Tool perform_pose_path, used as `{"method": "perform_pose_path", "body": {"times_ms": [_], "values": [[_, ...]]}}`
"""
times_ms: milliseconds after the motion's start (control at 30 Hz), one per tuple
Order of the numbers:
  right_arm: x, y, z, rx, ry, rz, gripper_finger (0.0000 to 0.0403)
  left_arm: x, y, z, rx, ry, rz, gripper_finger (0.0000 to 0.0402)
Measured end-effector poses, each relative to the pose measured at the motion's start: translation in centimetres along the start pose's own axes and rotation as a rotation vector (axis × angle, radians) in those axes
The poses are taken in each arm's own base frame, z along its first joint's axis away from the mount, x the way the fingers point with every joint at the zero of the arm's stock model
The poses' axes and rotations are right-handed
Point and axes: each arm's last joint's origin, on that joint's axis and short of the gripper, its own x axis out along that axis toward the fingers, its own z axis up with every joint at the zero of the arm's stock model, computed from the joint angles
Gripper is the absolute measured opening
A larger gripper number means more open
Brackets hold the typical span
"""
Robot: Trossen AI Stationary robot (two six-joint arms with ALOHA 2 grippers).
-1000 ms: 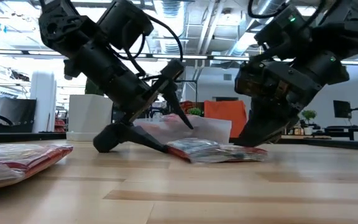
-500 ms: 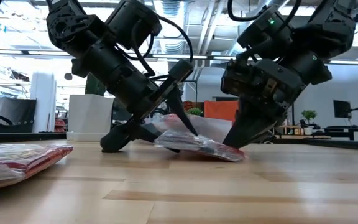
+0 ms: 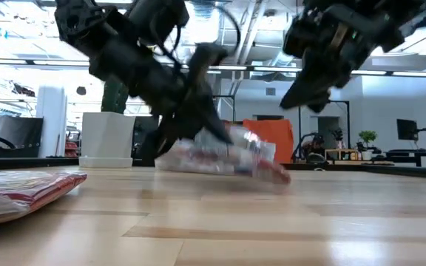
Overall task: Sort popcorn bags into baskets
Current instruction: Put the red popcorn bag into the transparent bin
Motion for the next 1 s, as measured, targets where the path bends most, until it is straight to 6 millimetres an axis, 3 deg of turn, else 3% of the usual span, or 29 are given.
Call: {"method": "perform_pose_path", "body": {"times_ms": [267,433,567,767,900,1000], "values": [[-4.7,0.2,0.7,0.004,-0.057,-0.042,0.0063,-3.9,-5.2,3.7,0.435,-0.069,-0.117,0.0004],[-5.5,0.1,0.7,0.003,-0.071,-0.099,0.0063,-7.2,-7.7,7.1,0.956,-0.172,0.006,0.001],[-5.6,0.0,0.7,0.012,-0.086,-0.132,0.0063,-8.9,-8.9,9.9,1.414,-0.285,0.22,0.0022],[-5.6,-0.7,0.8,0.06,-0.093,-0.188,0.0063,-9.5,-6.4,13.5,1.949,-0.155,0.531,0.0031],[-5.6,-1.1,0.9,0.092,-0.098,-0.21,0.0063,-10.1,-3.7,15.6,2.097,0.022,0.634,0.0009],[-5.6,-1.5,1.0,0.122,-0.106,-0.223,0.0063,-10.7,-1.9,17.3,2.139,0.05,0.645,0.0008]]}}
